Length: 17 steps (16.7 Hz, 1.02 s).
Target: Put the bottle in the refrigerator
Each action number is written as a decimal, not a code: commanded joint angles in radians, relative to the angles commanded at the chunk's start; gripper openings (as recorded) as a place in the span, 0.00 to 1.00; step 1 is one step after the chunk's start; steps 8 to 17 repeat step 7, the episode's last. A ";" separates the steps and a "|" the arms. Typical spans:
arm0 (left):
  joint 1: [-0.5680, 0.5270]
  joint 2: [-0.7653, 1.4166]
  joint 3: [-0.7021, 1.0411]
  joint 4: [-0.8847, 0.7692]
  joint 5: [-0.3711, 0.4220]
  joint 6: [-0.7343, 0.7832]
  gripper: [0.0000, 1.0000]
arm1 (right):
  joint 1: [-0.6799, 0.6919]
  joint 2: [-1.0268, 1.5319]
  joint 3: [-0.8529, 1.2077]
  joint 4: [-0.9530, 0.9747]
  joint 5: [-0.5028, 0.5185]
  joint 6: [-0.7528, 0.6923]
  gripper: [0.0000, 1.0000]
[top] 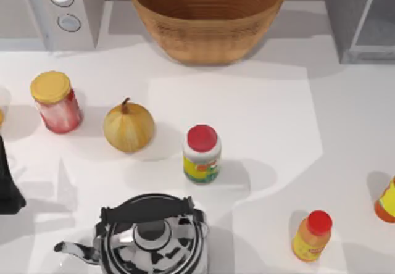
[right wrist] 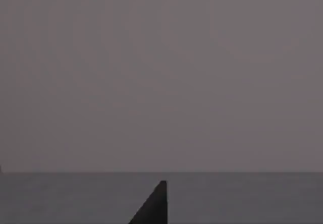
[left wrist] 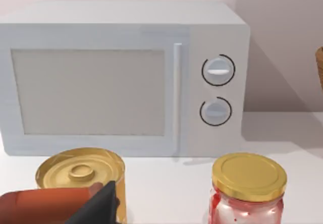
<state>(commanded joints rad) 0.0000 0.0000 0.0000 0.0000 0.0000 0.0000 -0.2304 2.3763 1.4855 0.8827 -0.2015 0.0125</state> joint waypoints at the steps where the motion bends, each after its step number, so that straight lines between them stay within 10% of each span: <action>1: 0.000 0.000 0.000 0.000 0.000 0.000 1.00 | 0.000 0.000 0.000 0.000 0.000 0.000 0.98; 17: 0.000 0.000 0.000 0.000 0.000 0.000 1.00 | 0.000 0.000 0.000 0.000 0.000 0.000 1.00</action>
